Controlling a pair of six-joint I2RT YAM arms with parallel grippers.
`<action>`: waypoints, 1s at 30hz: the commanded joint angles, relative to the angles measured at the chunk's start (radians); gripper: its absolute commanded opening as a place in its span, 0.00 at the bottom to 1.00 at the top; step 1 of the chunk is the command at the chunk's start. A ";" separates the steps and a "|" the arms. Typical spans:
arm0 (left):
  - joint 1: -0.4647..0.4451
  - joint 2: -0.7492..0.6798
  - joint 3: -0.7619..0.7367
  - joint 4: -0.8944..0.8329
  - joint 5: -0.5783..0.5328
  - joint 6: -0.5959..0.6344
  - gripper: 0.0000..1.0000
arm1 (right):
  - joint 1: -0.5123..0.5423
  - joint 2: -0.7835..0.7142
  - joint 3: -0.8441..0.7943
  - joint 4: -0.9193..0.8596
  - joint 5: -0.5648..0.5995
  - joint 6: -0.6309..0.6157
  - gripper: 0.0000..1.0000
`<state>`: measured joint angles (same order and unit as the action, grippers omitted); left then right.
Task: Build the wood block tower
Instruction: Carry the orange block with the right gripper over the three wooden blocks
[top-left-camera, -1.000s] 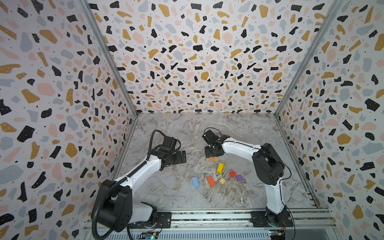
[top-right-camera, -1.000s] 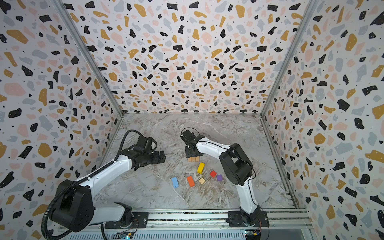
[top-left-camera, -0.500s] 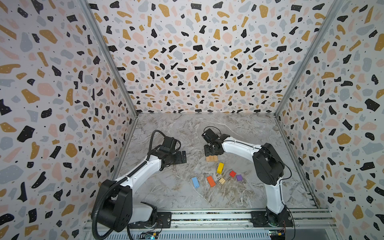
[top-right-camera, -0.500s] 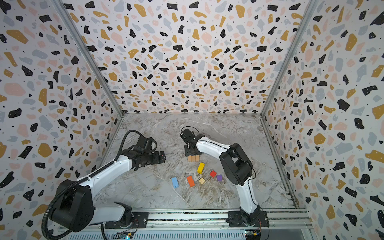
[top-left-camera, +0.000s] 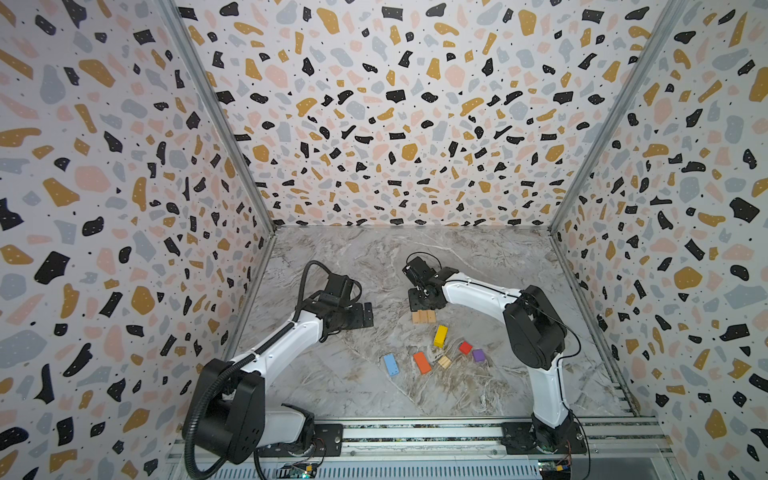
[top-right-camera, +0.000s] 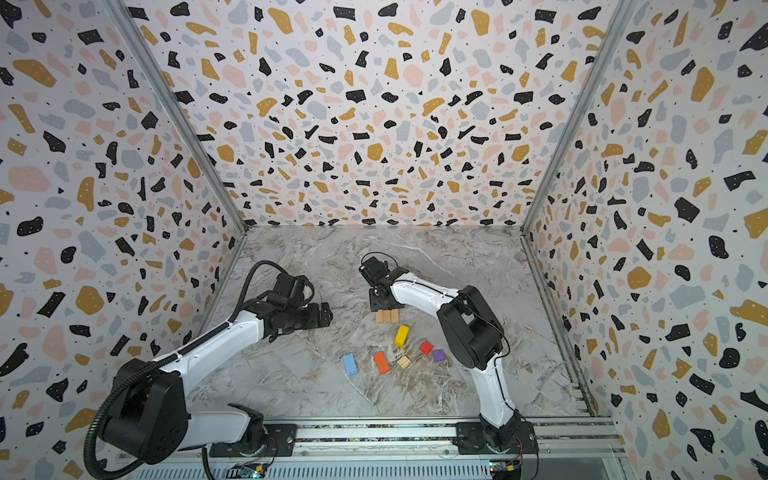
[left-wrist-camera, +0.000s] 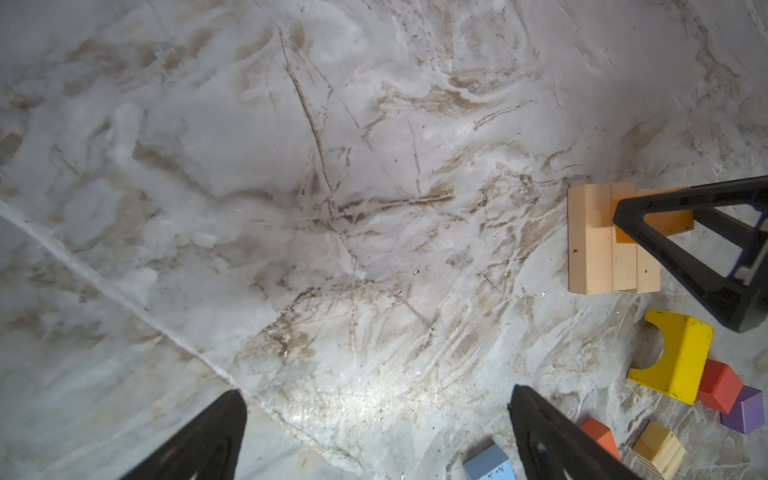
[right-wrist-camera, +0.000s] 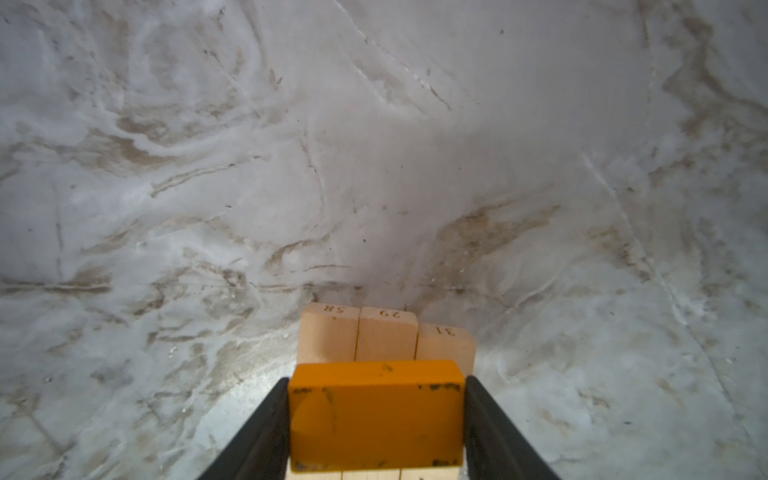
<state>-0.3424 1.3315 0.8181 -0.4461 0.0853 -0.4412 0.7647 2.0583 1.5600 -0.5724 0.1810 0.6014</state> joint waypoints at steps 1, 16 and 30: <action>0.005 -0.004 -0.013 0.013 0.012 -0.001 1.00 | 0.007 0.005 0.030 -0.026 0.021 0.013 0.53; 0.004 -0.009 -0.014 0.011 0.013 -0.001 1.00 | 0.013 0.016 0.021 -0.026 0.033 0.023 0.53; 0.005 -0.009 -0.013 0.010 0.012 0.000 1.00 | 0.019 0.012 0.024 -0.034 0.054 0.029 0.58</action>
<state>-0.3424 1.3315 0.8158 -0.4446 0.0906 -0.4412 0.7792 2.0823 1.5600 -0.5728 0.2108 0.6159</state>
